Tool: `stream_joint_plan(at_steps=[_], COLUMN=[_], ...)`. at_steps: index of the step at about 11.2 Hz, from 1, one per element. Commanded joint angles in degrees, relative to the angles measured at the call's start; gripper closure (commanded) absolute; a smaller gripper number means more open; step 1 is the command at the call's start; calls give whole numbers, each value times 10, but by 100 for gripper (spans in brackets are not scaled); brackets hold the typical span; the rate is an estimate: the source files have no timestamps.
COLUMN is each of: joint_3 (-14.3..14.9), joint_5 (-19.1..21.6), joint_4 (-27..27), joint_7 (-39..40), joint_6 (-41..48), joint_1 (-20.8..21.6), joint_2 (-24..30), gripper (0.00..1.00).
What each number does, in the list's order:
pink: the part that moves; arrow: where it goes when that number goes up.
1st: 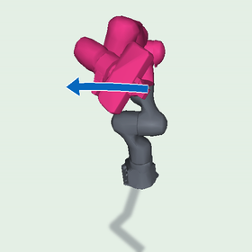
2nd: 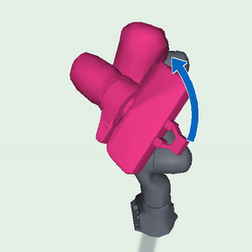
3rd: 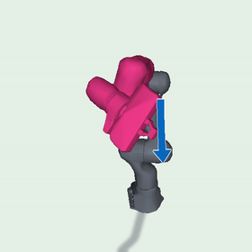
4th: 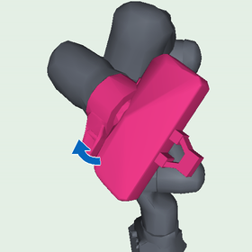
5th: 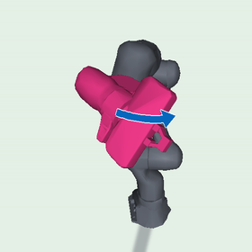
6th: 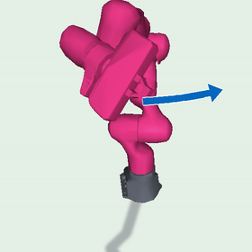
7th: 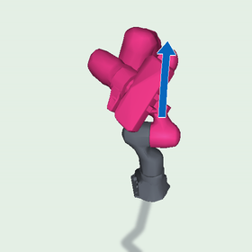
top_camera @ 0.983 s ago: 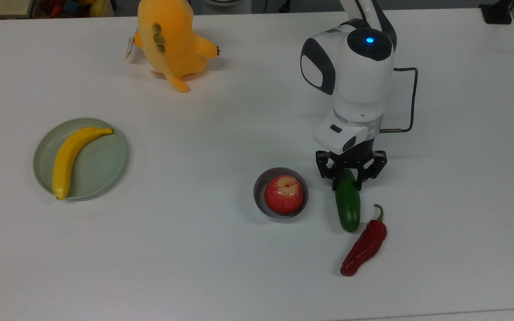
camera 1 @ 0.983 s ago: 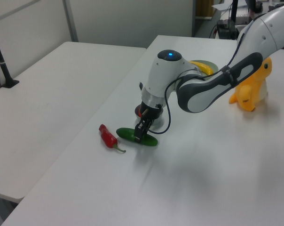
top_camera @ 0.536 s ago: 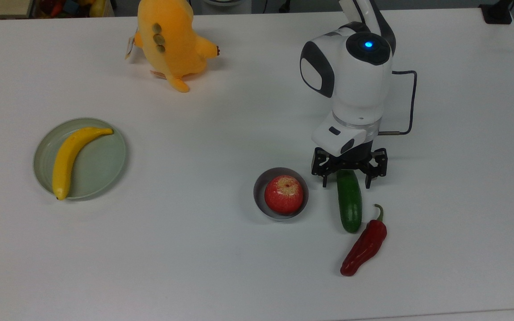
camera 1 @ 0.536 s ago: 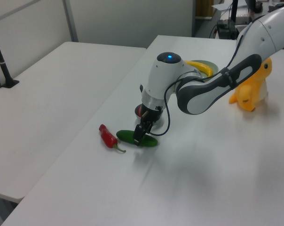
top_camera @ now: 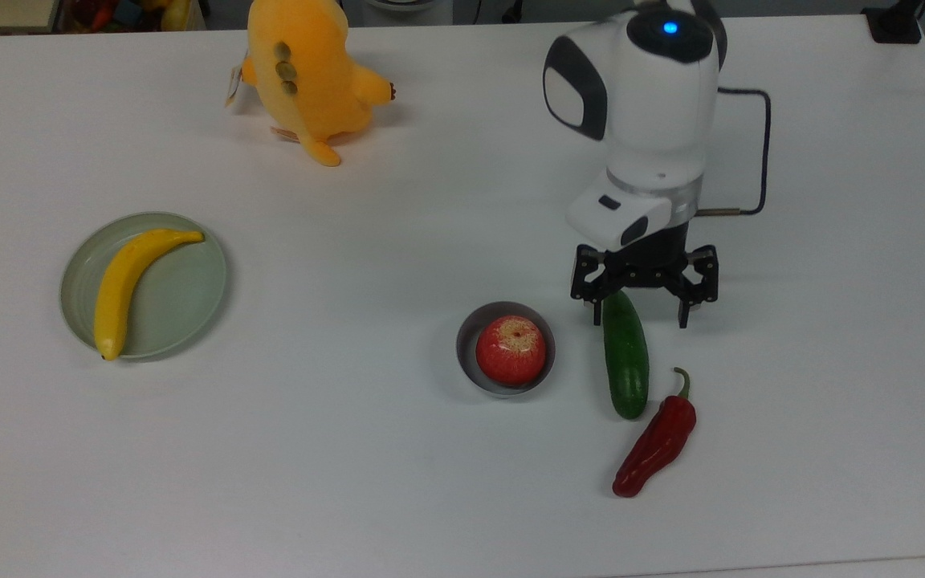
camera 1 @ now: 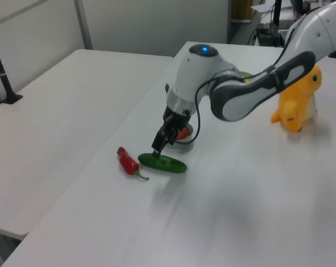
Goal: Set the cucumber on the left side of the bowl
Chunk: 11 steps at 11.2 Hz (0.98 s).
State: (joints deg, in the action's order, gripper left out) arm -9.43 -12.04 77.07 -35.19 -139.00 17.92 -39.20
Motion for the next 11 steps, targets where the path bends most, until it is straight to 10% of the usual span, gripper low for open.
stream_joint_plan(at_steps=[1, 7, 11], joint_3=[-5, 4, 97], joint_5=[21, 93, 154], joint_4=[62, 108, 111], joint_7=[-5, -3, 107], joint_6=[58, 359, 510], joint_1=[-24, -53, -58], joint_2=[100, 336, 434], gripper=[0, 0, 0])
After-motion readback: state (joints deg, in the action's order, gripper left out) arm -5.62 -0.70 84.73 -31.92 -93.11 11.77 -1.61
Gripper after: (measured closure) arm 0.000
